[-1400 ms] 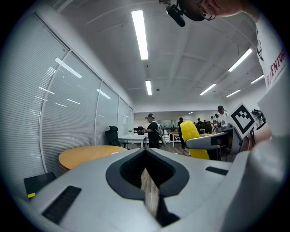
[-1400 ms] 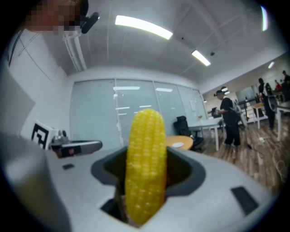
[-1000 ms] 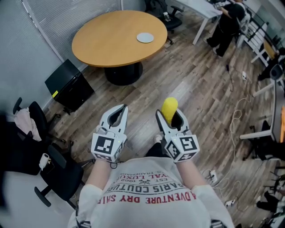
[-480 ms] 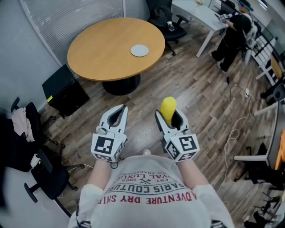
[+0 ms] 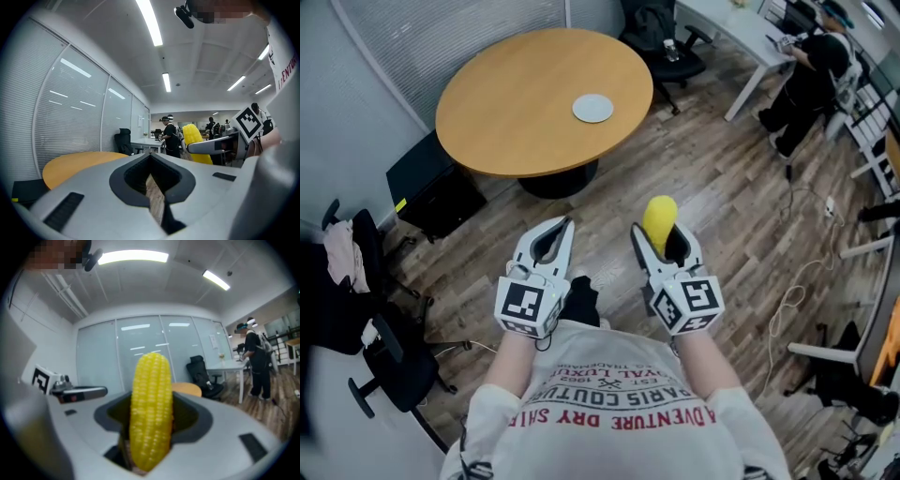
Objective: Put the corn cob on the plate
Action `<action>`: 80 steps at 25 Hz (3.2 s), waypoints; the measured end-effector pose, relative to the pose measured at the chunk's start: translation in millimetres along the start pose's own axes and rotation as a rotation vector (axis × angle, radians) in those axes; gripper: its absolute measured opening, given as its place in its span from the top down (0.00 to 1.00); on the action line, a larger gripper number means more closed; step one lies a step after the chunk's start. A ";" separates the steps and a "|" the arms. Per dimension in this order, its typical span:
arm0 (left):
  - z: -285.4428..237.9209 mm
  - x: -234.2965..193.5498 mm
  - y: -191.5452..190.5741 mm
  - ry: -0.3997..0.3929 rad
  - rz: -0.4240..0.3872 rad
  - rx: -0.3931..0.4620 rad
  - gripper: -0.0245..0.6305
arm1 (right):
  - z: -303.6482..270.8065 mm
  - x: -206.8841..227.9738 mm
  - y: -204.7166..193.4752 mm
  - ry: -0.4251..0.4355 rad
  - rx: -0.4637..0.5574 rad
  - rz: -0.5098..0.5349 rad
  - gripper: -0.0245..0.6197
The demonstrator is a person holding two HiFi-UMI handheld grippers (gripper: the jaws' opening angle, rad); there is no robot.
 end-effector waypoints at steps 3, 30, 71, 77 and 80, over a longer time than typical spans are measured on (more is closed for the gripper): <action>-25.3 -18.2 -2.2 -0.003 -0.001 0.006 0.91 | -28.7 13.9 1.4 0.000 -0.015 -0.018 0.55; -278.0 -207.2 18.7 0.057 0.049 -0.010 0.91 | -315.2 124.6 58.3 0.067 -0.117 0.026 0.55; -371.5 -298.1 -66.9 0.776 0.260 -0.118 0.91 | -572.4 195.3 -66.8 0.719 -0.717 0.326 0.55; -368.8 -292.6 -90.1 0.818 0.298 -0.153 0.91 | -580.6 197.8 -108.3 0.743 -0.830 0.372 0.55; -363.3 -292.5 -98.6 0.840 0.328 -0.156 0.91 | -582.3 196.1 -126.4 0.745 -0.883 0.393 0.55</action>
Point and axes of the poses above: the fingertips, and each gripper's own axes: z backward along the fingers, x to its right, y out of its top, the point moved 1 cm from there along z, backward along the fingers, and after that the axes turned 4 degrees about -x, right-handed, at the moved point
